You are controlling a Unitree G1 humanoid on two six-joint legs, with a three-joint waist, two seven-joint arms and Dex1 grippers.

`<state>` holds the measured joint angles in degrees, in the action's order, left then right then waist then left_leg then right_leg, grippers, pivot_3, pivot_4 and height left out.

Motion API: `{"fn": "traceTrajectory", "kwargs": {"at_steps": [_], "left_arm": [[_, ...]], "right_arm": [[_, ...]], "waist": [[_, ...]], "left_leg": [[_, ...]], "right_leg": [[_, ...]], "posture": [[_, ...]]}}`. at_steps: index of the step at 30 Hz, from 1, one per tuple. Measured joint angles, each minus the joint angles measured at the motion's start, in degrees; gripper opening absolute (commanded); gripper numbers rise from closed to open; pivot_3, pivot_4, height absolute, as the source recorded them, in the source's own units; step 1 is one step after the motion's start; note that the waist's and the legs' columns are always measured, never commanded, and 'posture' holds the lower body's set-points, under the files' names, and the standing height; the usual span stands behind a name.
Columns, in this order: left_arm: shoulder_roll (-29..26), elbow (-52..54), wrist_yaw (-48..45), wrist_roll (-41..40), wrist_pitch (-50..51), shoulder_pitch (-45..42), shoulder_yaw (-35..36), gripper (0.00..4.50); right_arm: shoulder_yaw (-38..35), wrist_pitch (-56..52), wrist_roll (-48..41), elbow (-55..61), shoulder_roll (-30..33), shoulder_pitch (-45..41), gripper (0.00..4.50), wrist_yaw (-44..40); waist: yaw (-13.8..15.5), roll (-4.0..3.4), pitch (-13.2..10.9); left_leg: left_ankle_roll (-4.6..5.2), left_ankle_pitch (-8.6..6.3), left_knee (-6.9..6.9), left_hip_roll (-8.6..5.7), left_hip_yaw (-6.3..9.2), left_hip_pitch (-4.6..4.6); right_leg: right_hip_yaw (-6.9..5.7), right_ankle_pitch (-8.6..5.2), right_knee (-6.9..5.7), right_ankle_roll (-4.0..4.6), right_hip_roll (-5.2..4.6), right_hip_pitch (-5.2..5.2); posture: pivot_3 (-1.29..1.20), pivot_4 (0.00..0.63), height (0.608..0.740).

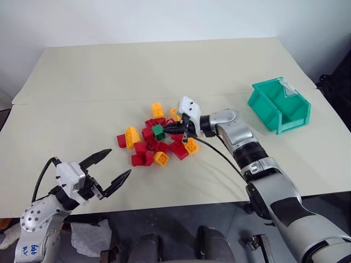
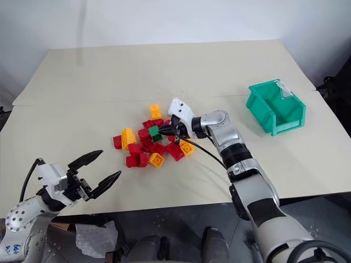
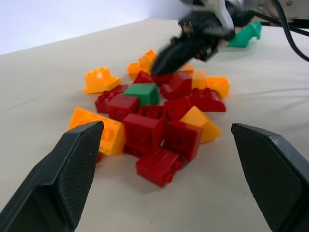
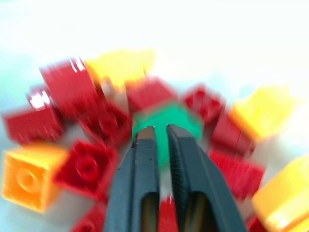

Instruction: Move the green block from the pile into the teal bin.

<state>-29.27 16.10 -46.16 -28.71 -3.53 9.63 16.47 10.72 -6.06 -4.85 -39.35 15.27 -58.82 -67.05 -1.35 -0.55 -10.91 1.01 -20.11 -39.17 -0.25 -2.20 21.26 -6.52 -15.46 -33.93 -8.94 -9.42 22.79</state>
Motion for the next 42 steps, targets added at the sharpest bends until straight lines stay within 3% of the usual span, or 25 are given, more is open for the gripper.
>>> {"fn": "traceTrajectory", "kwargs": {"at_steps": [3,6,11,16,31,41,42], "left_arm": [[-0.14,-1.21,-0.65,0.0,0.35,-1.95,-0.81,4.5],[-0.16,-1.36,-1.06,0.0,0.56,-3.23,-1.51,4.5],[-0.46,-2.42,-1.54,0.0,0.71,-4.35,-1.71,4.5],[-0.61,-3.16,-1.53,0.01,0.86,-4.23,-1.64,4.5],[-0.05,0.06,1.38,0.01,0.51,2.44,0.75,4.5],[-0.04,1.41,2.59,0.01,0.28,3.05,1.3,4.5],[-0.04,1.44,2.65,0.02,0.28,3.11,1.43,4.5]], "right_arm": [[-1.98,-1.69,-0.45,2.76,3.41,2.02,0.44,0.81],[-2.98,-7.08,-1.95,6.16,3.34,3.14,1.0,2.01],[-0.86,-10.27,-1.95,9.36,0.95,3.28,2.74,2.67],[1.49,-8.94,0.16,4.61,-1.15,1.05,4.35,4.08],[4.9,6.77,9.15,-25.1,-8.35,-14.26,4.43,4.91],[5.1,9.07,14.09,-33.01,-11.41,-18.95,4.43,5.22],[5.09,9.3,14.44,-33.17,-11.62,-19.09,4.26,5.1]], "waist": [[-0.21,0.01,0.01],[-0.96,-0.02,-0.01],[-1.53,-0.03,-0.02],[-1.27,-0.03,-0.02],[-1.88,-0.05,-0.03],[-1.95,-0.06,-0.03],[-1.93,-0.06,-0.03]], "left_leg": [[0.0,0.0,-0.01,-0.02,-0.02,-0.01],[-0.05,-0.01,0.06,0.08,-0.08,-0.07],[-0.07,-0.02,0.06,0.09,-0.08,-0.07],[-0.06,-0.01,0.03,0.05,-0.05,-0.03],[-0.08,-0.02,0.05,0.08,0.0,-0.04],[-0.09,-0.03,0.06,0.1,0.01,-0.05],[-0.09,-0.03,0.06,0.09,0.01,-0.05]], "right_leg": [[0.0,0.0,0.04,0.0,0.01,-0.02],[0.0,-0.01,0.01,0.02,0.11,0.03],[0.0,-0.01,-0.02,0.03,0.14,0.05],[0.02,-0.01,-0.01,0.02,0.1,0.05],[0.01,-0.01,-0.02,0.03,0.1,0.05],[0.02,-0.01,-0.03,0.03,0.1,0.05],[0.02,-0.02,-0.03,0.03,0.1,0.05]], "posture": [[0.0,0.15,0.74],[0.0,0.15,0.74],[0.0,0.15,0.74],[0.0,0.15,0.74],[0.0,0.15,0.74],[0.0,0.15,0.74],[0.0,0.15,0.74]]}}
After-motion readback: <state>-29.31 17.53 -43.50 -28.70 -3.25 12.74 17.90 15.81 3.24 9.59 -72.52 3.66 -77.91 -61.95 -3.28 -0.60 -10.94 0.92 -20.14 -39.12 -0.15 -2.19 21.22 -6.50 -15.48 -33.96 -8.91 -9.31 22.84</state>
